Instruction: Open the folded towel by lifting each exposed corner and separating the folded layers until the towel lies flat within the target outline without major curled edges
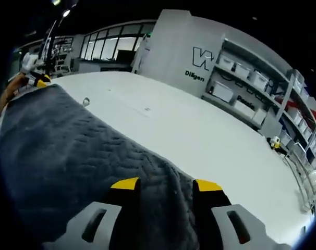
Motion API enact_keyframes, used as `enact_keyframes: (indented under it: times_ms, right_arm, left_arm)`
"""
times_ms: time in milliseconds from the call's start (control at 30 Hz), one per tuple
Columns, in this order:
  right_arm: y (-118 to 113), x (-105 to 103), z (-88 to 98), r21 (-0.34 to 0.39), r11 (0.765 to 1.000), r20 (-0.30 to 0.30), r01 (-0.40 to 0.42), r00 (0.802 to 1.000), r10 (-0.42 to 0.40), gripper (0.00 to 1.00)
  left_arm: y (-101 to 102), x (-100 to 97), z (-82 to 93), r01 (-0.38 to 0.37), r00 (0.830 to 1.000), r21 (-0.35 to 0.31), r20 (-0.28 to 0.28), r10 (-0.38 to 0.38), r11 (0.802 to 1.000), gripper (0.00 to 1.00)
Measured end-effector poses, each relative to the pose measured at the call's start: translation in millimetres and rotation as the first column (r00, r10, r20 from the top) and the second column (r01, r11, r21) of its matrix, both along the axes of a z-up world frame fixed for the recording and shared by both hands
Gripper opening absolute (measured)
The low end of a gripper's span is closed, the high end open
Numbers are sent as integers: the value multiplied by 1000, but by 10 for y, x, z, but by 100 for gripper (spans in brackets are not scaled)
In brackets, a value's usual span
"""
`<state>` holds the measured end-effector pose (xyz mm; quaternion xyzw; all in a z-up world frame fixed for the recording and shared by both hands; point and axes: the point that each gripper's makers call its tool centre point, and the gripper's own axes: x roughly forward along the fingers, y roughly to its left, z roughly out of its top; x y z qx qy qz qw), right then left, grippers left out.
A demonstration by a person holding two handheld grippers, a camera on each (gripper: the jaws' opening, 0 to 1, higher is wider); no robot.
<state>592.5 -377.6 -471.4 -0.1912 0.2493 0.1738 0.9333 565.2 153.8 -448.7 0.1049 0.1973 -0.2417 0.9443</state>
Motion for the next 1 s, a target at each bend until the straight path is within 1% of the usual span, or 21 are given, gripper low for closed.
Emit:
enact_keyframes:
  times_ms: [100, 133, 167, 200, 267, 333, 400, 467, 500, 533, 567, 600, 633, 667, 700, 733, 767, 800, 867, 933, 1000]
  right_arm:
    - [-27, -65, 18, 14, 1000, -17, 2, 1000, -2, 51]
    - [-42, -91, 32, 22, 1000, -18, 6, 1000, -6, 52]
    - [-53, -121, 44, 28, 1000, -18, 8, 1000, -8, 53]
    - [-61, -154, 51, 32, 999, -21, 8, 1000, -7, 53]
    - [-73, -242, 58, 45, 999, -29, 8, 1000, -7, 57]
    - [-73, -314, 56, 52, 999, -37, 5, 999, -3, 58]
    - [-72, -408, 50, 70, 998, -47, 7, 999, -3, 61]
    - [-58, -489, 41, 84, 996, -55, 0, 998, 4, 66]
    - [-40, -568, 29, 91, 996, -63, -4, 998, 10, 68]
    - [-38, -586, 28, 92, 996, -65, -6, 998, 12, 70]
    - [-37, -650, 23, 89, 996, -68, -10, 998, 16, 71]
    - [-36, -714, 19, 87, 996, -71, -14, 997, 20, 71]
    - [-45, -722, 20, 83, 996, -72, -15, 997, 21, 72]
    - [-64, -775, 17, 71, 997, -75, -19, 997, 24, 74]
    - [-77, -824, 13, 66, 998, -78, -20, 997, 25, 77]
    - [-78, -860, 15, 67, 997, -74, -26, 997, 31, 83]
    - [-59, -894, 41, 84, 996, -54, -36, 998, 40, 88]
    - [-49, -935, 51, 93, 995, -46, -42, 998, 46, 91]
    - [-31, -1008, 63, 97, 994, -43, -57, 997, 61, 95]
    - [-39, -1064, 90, 98, 993, -43, -65, 997, 69, 99]
    - [-41, -1134, 155, 105, 992, -23, -74, 997, 77, 99]
  left_arm:
    - [17, -75, 70, -11, 1000, -42, 14, 12, 999, 38]
    - [4, -100, 101, -12, 1000, -78, 15, 13, 997, 40]
    - [-4, -113, 110, -9, 1000, -90, 14, 10, 996, 42]
    - [-66, -196, 152, 20, 1000, -137, 18, -18, 990, 43]
    - [-80, -263, 196, 37, 999, -148, 27, -33, 988, 44]
    - [-119, -334, 236, 52, 998, -161, 35, -47, 986, 49]
    - [-157, -400, 271, 66, 997, -163, 45, -59, 984, 60]
    - [-186, -454, 283, 76, 996, -153, 49, -70, 985, 70]
    - [-203, -494, 290, 81, 996, -149, 53, -74, 986, 76]
    - [-208, -501, 292, 82, 996, -148, 54, -74, 986, 79]
    - [-238, -541, 284, 96, 995, -147, 55, -89, 984, 82]
    - [-268, -580, 276, 110, 993, -146, 56, -103, 983, 83]
    - [-277, -590, 272, 114, 993, -148, 55, -107, 982, 84]
    - [-309, -614, 247, 138, 990, -157, 47, -132, 978, 85]
    - [-347, -640, 214, 163, 986, -167, 45, -158, 972, 89]
    - [-355, -649, 192, 169, 986, -172, 46, -163, 970, 93]
    - [-368, -668, 170, 174, 985, -171, 48, -168, 970, 98]
    - [-383, -698, 142, 182, 983, -160, 48, -176, 970, 99]
    - [-367, -743, 93, 184, 983, -127, 37, -181, 975, 99]
    - [-344, -762, 97, 179, 984, -122, 39, -176, 976, 99]
    - [-315, -772, 149, 174, 984, -135, 58, -167, 975, 99]
